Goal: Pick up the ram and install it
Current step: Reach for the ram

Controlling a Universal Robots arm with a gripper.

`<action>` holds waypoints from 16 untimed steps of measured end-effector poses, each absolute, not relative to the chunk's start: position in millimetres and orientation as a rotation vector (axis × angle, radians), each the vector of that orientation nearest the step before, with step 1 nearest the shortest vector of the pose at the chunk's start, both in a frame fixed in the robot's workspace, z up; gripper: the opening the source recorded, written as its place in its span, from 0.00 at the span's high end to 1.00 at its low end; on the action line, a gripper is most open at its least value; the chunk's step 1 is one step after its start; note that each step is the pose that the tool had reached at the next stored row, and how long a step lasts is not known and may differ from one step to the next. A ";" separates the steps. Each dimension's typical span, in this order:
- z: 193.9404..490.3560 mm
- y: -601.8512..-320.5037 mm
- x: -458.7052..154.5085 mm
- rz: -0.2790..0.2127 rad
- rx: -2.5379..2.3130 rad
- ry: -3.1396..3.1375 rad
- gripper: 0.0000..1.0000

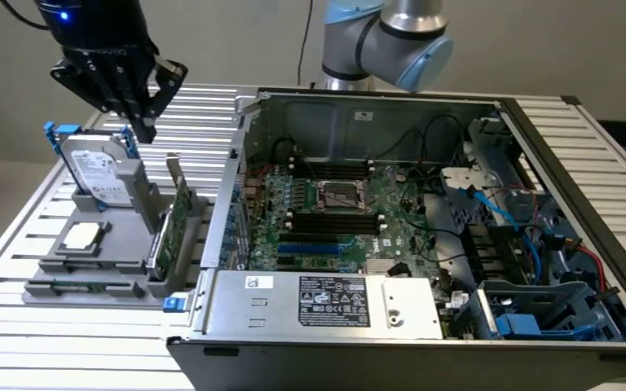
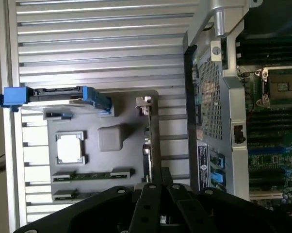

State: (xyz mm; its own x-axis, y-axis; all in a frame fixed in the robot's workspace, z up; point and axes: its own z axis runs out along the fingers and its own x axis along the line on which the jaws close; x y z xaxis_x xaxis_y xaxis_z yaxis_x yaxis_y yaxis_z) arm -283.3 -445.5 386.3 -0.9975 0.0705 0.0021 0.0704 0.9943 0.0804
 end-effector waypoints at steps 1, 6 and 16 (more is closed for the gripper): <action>386.3 -448.3 -286.3 0.126 0.111 3.136 0.89; 386.1 -460.4 -300.3 0.126 0.110 3.136 0.89; 382.5 -473.1 -342.3 0.126 0.110 3.136 0.89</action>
